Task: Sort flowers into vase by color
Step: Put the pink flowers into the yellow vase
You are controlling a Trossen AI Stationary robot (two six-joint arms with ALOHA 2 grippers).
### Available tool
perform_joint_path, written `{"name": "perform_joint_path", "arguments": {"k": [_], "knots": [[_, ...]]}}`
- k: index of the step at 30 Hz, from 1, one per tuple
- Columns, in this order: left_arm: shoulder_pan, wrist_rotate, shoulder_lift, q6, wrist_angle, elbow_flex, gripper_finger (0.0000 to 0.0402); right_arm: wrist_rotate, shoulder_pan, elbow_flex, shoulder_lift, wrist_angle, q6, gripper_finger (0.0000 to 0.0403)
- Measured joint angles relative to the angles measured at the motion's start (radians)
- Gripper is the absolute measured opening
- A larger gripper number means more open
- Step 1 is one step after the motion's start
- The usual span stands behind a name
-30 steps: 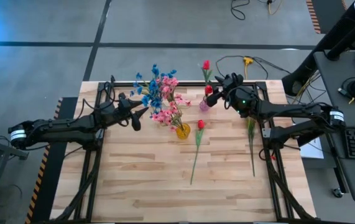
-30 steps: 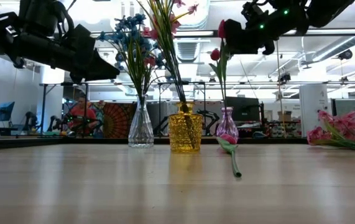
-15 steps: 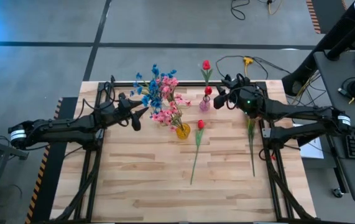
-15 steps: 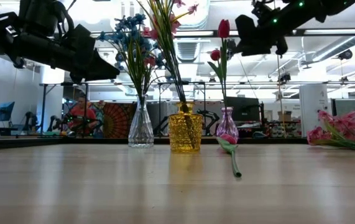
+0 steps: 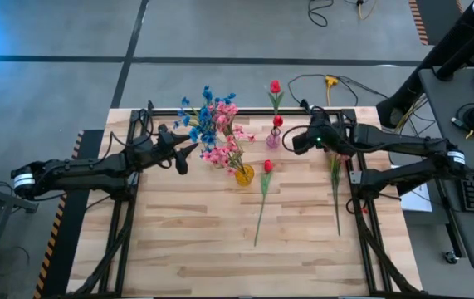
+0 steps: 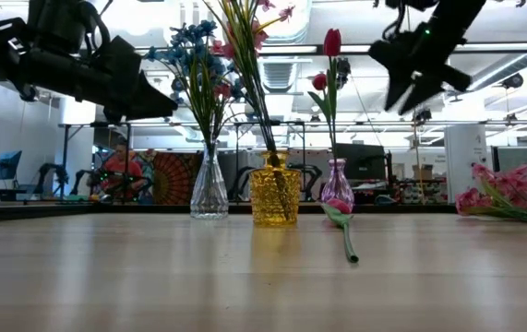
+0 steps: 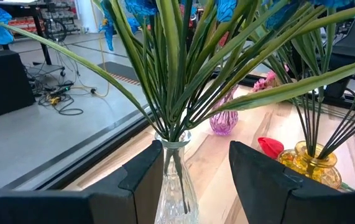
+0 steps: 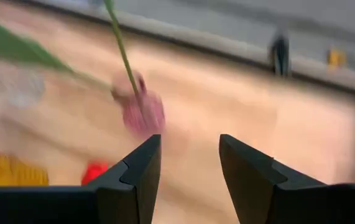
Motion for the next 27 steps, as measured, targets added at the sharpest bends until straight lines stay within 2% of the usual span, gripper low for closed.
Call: {"name": "perform_joint_path", "arguments": {"k": [8, 13, 20, 27], "knots": [[0.0, 0.0, -0.043, 0.002, 0.002, 0.0, 0.0167, -0.252, 0.006, -0.003, 0.109, -0.312, 0.243, 0.0143], [0.0, 0.0, -0.09, 0.016, -0.026, 0.0, 0.0167, -0.386, 0.06, -0.043, 0.177, -0.48, 0.368, 0.0148], [0.0, -0.001, -0.149, 0.076, -0.022, 0.0, 0.0167, -0.512, 0.142, -0.095, 0.194, -0.499, 0.489, 0.0184], [0.0, -0.002, -0.175, 0.104, -0.029, 0.0, 0.0167, -0.53, 0.152, -0.132, 0.204, -0.493, 0.552, 0.0215]]}}
